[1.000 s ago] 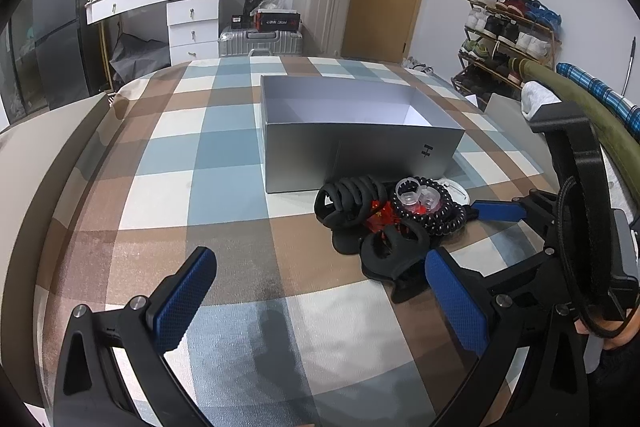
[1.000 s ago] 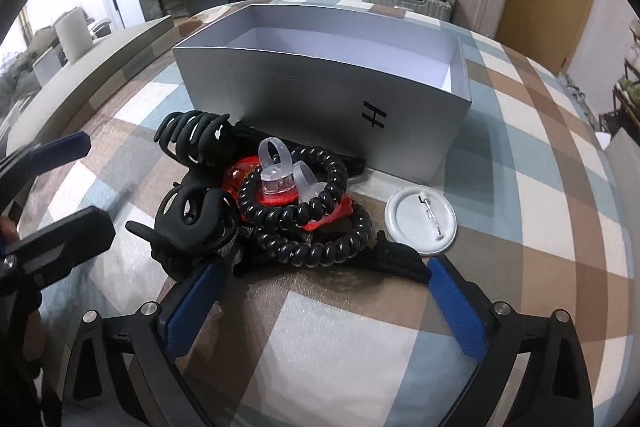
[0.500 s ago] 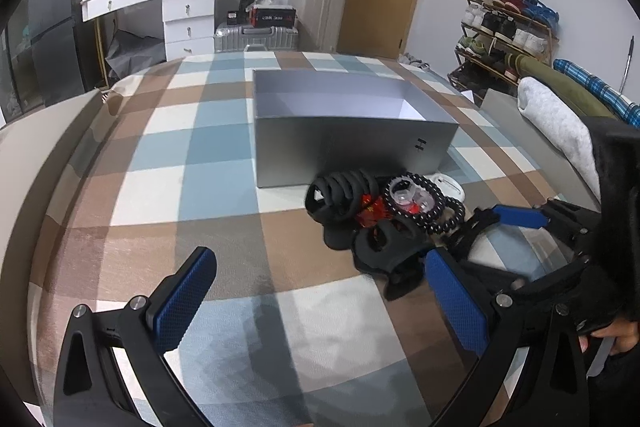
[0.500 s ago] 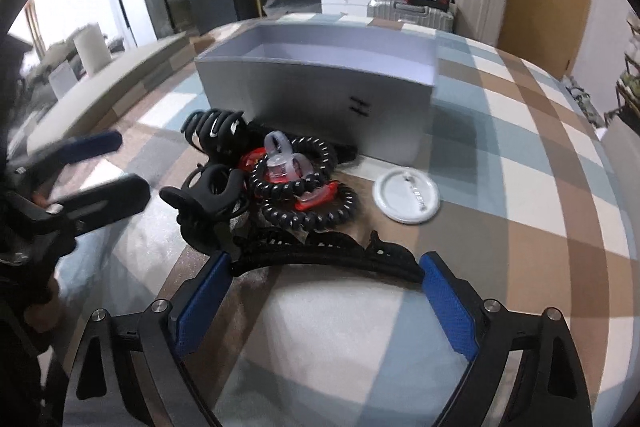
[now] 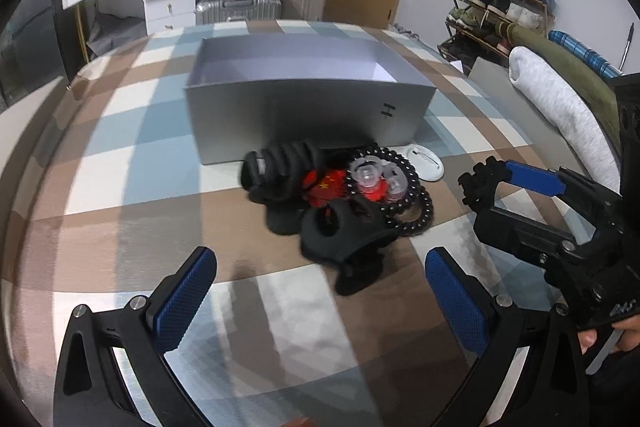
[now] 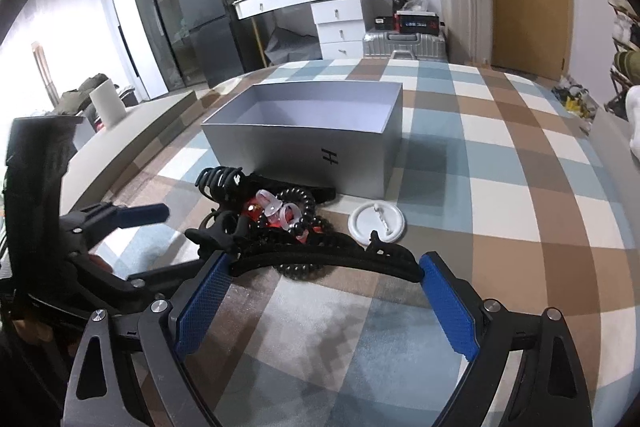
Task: Organize jewelry
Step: 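Grasp a black claw clip with the left tool while the right tool grasps the claw-clip strip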
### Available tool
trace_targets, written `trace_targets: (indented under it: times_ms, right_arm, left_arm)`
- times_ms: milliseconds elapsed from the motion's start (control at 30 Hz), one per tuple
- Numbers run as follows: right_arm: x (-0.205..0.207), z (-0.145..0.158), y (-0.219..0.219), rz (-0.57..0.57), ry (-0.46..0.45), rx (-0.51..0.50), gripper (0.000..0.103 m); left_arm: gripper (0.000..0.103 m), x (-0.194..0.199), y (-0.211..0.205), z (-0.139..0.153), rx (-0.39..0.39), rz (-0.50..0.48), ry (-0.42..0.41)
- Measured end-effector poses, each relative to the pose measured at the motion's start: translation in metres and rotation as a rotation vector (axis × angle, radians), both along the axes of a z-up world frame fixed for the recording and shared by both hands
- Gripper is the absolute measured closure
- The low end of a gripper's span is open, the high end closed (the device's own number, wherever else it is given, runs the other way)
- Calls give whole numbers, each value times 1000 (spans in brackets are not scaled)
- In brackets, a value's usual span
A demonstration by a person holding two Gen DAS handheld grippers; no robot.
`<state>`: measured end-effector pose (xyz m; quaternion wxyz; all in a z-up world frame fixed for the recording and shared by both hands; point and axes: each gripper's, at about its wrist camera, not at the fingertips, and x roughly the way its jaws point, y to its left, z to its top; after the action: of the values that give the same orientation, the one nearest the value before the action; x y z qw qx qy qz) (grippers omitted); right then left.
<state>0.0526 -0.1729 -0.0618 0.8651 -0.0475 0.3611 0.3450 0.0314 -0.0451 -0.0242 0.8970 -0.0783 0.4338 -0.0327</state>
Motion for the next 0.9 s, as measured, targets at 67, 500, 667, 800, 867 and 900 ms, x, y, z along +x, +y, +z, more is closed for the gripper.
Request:
trace_targets:
  times_ms: [67, 500, 667, 800, 867, 900]
  right_arm:
    - [1, 0, -3, -2, 5, 12, 8]
    - [5, 3, -16, -26, 14, 46, 8]
    - [5, 5, -17, -26, 10, 51, 8]
    - [2, 8, -16, -26, -4, 55, 8]
    - [1, 10, -15, -25, -13, 57, 8]
    - [0, 10, -15, -23, -18, 58, 8]
  left_arm:
    - [2, 4, -3, -2, 12, 0, 25]
    - [62, 6, -9, -4, 10, -41, 31]
    - [63, -3, -9, 4, -1, -57, -22]
    - [63, -10, -7, 12, -13, -61, -63]
    - [63, -12, -5, 16, -22, -62, -92]
    - [63, -14, -3, 20, -28, -58, -113]
